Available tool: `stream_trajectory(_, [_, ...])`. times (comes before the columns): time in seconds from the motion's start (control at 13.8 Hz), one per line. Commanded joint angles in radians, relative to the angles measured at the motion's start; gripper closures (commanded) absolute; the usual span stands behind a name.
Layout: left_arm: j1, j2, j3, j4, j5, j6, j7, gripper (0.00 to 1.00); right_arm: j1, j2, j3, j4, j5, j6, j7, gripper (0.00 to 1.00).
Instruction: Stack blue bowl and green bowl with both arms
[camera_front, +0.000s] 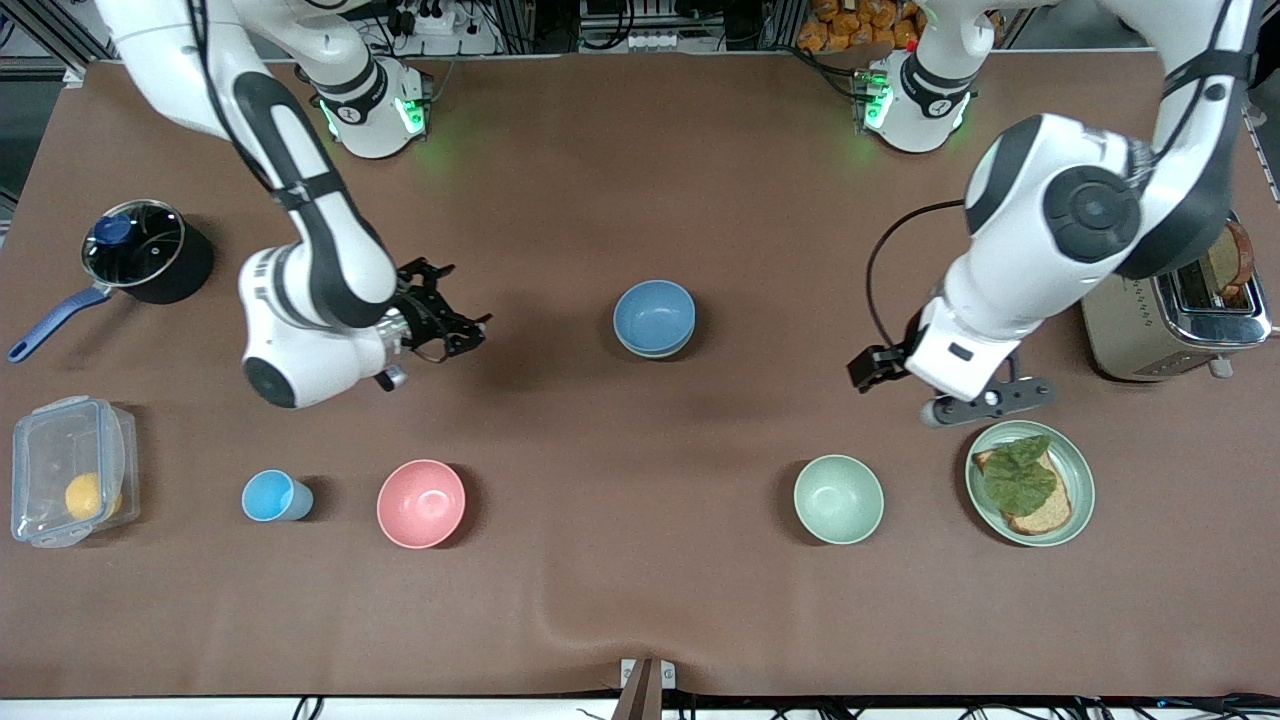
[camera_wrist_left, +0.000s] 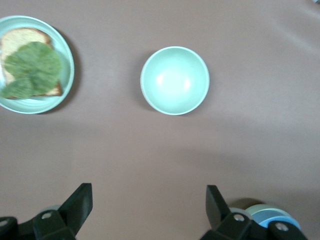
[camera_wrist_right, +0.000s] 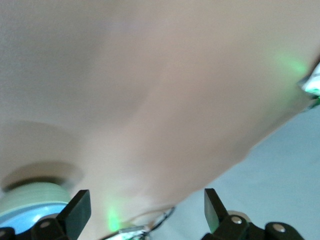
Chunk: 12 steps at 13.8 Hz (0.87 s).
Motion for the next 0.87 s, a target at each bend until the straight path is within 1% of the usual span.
stream_trajectory(0.0, [0.048, -0.03, -0.008, -0.018, 0.021, -0.087, 0.083, 0.0, -0.103, 0.001, 0.016, 0.089, -0.041, -0.161, -0.103, 0.0])
stream_trajectory(0.07, [0.071, -0.021, -0.008, -0.019, 0.022, -0.128, 0.091, 0.0, -0.143, 0.004, 0.016, 0.111, -0.053, -0.212, -0.154, 0.0])
stream_trajectory(0.22, [0.103, -0.004, -0.008, -0.03, 0.029, -0.254, 0.109, 0.0, -0.185, -0.002, 0.016, 0.133, -0.1, -0.238, -0.2, 0.0])
stream_trajectory(0.36, [0.164, 0.023, -0.008, -0.031, 0.035, -0.345, 0.151, 0.0, -0.195, -0.003, 0.016, 0.18, -0.191, -0.293, -0.274, 0.0])
stream_trajectory(0.43, [0.199, 0.036, -0.008, -0.035, 0.035, -0.368, 0.154, 0.0, -0.214, -0.005, 0.016, 0.211, -0.244, -0.324, -0.359, 0.0])
stream_trajectory(0.51, [0.218, 0.04, -0.008, -0.057, 0.036, -0.373, 0.154, 0.0, -0.229, -0.02, 0.016, 0.226, -0.271, -0.334, -0.468, 0.0])
stream_trajectory(0.58, [0.221, 0.036, -0.008, -0.094, 0.036, -0.373, 0.154, 0.0, -0.232, -0.049, 0.012, 0.226, -0.285, -0.328, -0.511, 0.0])
stream_trajectory(0.65, [0.223, 0.022, -0.008, -0.14, 0.036, -0.373, 0.151, 0.0, -0.235, -0.068, 0.01, 0.226, -0.321, -0.323, -0.518, 0.0])
stream_trajectory(0.8, [0.224, -0.016, -0.01, -0.223, 0.033, -0.376, 0.131, 0.0, -0.234, -0.094, 0.015, 0.284, -0.369, -0.323, -0.521, 0.0])
